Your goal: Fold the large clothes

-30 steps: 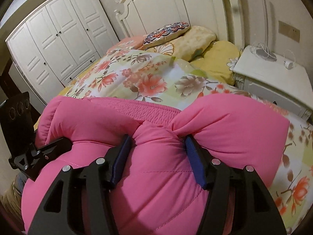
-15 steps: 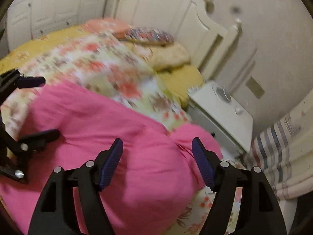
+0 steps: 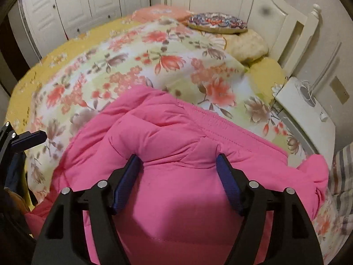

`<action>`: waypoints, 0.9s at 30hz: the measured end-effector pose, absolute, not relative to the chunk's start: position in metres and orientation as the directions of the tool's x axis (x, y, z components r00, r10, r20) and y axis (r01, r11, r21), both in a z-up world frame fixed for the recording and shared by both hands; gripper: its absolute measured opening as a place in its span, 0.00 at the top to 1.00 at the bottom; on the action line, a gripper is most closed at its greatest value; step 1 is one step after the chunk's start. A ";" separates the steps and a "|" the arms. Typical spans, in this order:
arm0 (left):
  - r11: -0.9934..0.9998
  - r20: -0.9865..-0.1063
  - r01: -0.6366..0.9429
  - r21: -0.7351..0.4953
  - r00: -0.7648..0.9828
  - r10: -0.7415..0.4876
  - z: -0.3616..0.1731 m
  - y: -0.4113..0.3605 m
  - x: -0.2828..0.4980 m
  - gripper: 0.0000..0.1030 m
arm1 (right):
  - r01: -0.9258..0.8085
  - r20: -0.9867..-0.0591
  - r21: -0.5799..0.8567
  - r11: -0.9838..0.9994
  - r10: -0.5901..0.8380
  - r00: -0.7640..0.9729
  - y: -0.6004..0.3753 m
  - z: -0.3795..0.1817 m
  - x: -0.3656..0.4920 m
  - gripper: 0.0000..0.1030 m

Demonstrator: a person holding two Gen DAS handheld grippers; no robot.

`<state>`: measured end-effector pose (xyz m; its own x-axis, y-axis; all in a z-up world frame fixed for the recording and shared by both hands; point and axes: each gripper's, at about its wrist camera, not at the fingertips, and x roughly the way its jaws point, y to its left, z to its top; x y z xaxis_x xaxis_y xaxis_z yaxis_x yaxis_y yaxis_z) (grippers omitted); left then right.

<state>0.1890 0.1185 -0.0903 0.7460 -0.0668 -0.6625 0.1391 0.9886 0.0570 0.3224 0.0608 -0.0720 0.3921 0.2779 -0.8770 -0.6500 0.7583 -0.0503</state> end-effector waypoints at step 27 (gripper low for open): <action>0.990 -0.678 0.130 0.063 0.733 -0.053 -0.106 0.113 0.177 0.02 | -0.527 -0.753 -0.036 0.849 0.324 0.573 -0.026 -0.029 0.236 0.12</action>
<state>0.1770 0.1126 -0.1058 0.7331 -0.0532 -0.6780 0.1299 0.9895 0.0628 0.2363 -0.0259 -0.0295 0.5731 0.3237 -0.7528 -0.5269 0.8492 -0.0359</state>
